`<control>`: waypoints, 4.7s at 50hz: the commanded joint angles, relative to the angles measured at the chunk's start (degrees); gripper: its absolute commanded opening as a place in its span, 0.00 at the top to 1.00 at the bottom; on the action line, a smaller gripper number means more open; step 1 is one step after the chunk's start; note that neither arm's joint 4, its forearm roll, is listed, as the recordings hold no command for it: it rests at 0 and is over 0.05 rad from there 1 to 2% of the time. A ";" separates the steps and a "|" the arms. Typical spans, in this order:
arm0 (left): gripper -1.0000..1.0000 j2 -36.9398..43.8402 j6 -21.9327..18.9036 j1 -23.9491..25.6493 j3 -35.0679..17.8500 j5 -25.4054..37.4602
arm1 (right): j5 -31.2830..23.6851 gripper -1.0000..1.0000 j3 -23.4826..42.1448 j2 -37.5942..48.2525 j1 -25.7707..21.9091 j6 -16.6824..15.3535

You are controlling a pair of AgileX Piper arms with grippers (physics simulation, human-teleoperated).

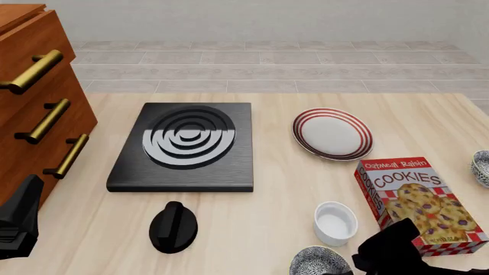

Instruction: Pick the akita bowl next to the ramekin and place it on the plate.

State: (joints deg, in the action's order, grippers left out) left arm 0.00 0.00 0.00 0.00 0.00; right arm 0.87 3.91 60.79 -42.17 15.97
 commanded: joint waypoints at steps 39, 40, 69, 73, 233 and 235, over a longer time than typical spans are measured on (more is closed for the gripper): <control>0.00 0.00 0.00 0.00 0.00 0.00 | 1.94 1.00 -0.21 1.16 -0.92 1.18; 0.00 0.00 0.00 0.00 0.00 0.00 | 0.99 1.00 0.00 0.38 -0.80 1.05; 0.00 0.00 0.00 0.00 0.00 0.00 | -8.28 1.00 6.48 -6.97 -1.11 4.56; 0.00 0.00 0.00 0.00 0.00 0.00 | -7.34 1.00 6.25 -6.83 -0.78 5.22; 0.00 0.00 0.00 0.00 0.00 0.00 | 6.95 1.00 32.50 15.74 33.62 -0.53; 0.00 0.00 0.00 0.00 0.00 0.00 | 7.31 1.00 32.57 16.24 33.72 -0.66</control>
State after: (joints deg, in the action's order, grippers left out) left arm 0.00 0.00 0.00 0.00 0.00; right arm 6.80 35.03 74.97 -9.14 15.59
